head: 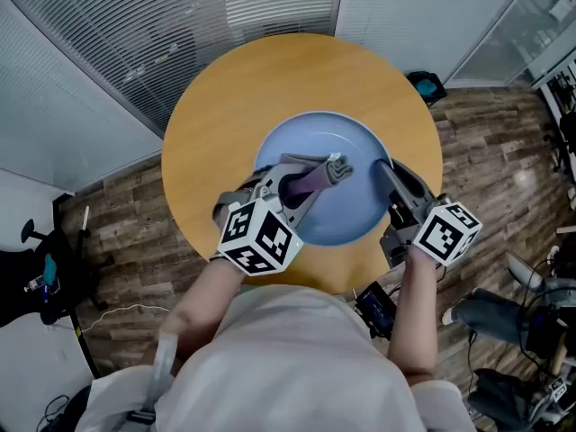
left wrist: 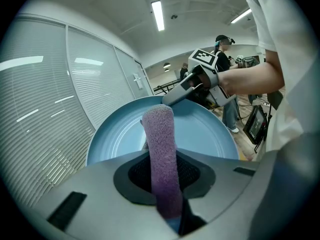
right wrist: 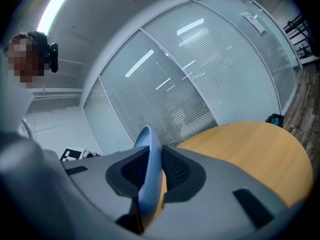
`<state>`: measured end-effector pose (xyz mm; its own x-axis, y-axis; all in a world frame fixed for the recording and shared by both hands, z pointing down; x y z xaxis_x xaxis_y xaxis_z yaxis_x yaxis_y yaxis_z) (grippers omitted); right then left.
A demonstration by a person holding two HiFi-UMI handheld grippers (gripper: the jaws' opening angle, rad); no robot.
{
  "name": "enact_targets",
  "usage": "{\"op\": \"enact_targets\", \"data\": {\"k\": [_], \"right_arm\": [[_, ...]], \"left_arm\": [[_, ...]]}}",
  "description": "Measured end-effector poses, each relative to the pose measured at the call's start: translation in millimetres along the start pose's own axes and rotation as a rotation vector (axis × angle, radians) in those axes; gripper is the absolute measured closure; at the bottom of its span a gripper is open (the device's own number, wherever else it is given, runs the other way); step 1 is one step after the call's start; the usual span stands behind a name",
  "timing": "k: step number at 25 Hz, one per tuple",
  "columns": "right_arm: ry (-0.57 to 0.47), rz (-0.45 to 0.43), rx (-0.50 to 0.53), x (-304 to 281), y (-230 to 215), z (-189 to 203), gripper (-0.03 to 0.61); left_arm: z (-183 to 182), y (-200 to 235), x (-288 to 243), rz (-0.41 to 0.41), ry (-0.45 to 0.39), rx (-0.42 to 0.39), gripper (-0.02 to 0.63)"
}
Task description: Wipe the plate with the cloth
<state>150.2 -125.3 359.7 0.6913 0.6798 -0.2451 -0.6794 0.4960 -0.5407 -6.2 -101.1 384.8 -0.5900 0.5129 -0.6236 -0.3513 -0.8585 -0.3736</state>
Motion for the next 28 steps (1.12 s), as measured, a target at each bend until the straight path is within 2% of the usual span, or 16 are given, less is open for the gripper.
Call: {"op": "enact_targets", "data": {"k": [15, 22, 28], "right_arm": [[0.002, -0.005, 0.004, 0.0, 1.5, 0.7, 0.509], [-0.005, -0.007, 0.001, 0.3, 3.0, 4.0, 0.511], [-0.009, -0.003, 0.006, -0.7, 3.4, 0.7, 0.511]], "left_arm": [[-28.3, -18.2, -11.2, 0.029, -0.015, -0.075, 0.535], [-38.4, -35.4, -11.4, 0.033, 0.002, -0.154, 0.535], [-46.4, -39.9, -15.2, 0.045, -0.006, -0.181, 0.535]]}}
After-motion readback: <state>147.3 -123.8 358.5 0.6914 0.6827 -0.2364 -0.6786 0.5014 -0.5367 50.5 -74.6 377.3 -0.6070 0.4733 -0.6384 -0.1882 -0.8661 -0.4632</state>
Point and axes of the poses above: the fingertips, and each gripper's own axes: x backward along the fingers, y to its left, z out of its underside, the point moved 4 cm from there along x, backward along the fingers, and after that the axes turned 7 degrees about y, right-handed, at the moved point
